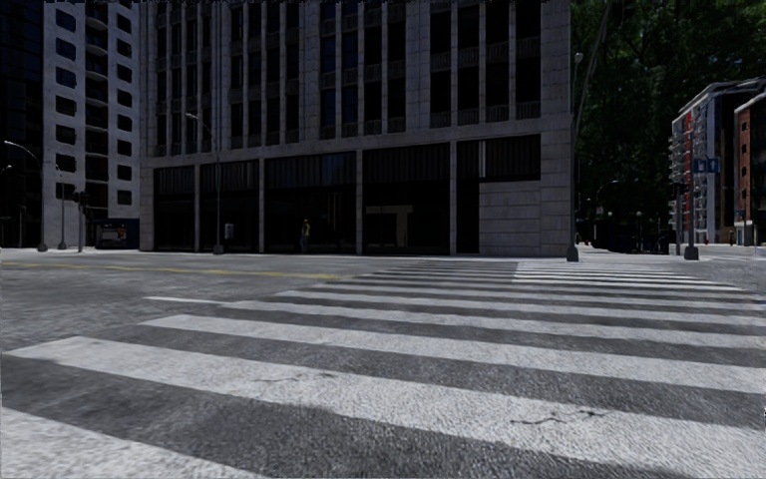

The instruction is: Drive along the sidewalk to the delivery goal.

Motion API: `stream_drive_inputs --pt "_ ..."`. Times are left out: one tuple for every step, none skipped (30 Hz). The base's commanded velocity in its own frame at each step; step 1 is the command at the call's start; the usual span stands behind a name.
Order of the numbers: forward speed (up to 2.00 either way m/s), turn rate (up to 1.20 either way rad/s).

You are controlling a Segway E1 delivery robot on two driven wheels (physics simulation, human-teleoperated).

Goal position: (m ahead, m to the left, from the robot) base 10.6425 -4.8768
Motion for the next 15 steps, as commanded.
stream_drive_inputs --pt "1.60 -0.58" --pt "1.60 -0.58" --pt "1.60 -0.58" --pt "1.63 -0.58" --pt "1.63 -0.58" --pt "1.68 -0.58" --pt "1.69 -0.58" --pt "1.70 -0.58" --pt "1.70 -0.58" --pt "1.70 -0.58" --pt "1.70 -0.58" --pt "1.70 -0.58" --pt "1.70 -0.58" --pt "1.70 -0.58" --pt "1.70 -0.58"
